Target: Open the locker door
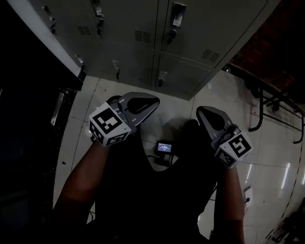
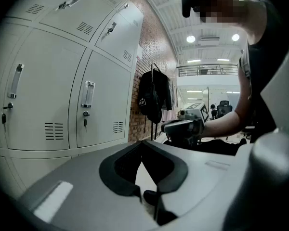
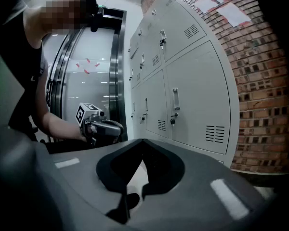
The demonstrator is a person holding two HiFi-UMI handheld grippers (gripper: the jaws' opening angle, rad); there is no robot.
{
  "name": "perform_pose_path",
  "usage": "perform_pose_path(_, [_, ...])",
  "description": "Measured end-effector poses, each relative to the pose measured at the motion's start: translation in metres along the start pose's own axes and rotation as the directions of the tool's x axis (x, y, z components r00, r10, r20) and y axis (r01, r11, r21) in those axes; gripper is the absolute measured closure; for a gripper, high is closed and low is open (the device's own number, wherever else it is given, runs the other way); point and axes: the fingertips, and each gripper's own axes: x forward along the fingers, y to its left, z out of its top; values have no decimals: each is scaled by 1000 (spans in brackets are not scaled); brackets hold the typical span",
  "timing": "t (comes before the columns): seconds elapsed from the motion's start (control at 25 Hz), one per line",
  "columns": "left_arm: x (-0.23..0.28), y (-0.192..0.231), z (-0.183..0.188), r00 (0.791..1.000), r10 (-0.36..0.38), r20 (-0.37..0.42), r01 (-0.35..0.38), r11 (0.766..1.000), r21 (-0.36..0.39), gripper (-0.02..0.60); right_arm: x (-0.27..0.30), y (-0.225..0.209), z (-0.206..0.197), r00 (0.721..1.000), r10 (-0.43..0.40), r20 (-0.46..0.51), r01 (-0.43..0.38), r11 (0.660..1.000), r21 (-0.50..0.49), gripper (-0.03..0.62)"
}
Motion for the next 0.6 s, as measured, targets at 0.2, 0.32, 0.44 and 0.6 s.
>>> perform_pose_path(0.2, [0,-2,0,1000,-6,1,6,1000,0,570,3,-4,-3,1000,-13,-14,13,1000,22,592])
perform_pose_path(0.32, [-1,-2,-1,1000,-6,2,6,1000,-2,569,12,-4,1,1000,-25,-10,24,998,-51,592])
perform_pose_path(0.44, [-2,0,-1,1000,-3,4,3,1000,-2,569,27,-7,4,999,-38,-30,35,994,-105,592])
perform_pose_path(0.6, [-3,2,0,1000,0,9,0,1000,-6,569,45,-7,9,999,-27,-34,24,995,-94,592])
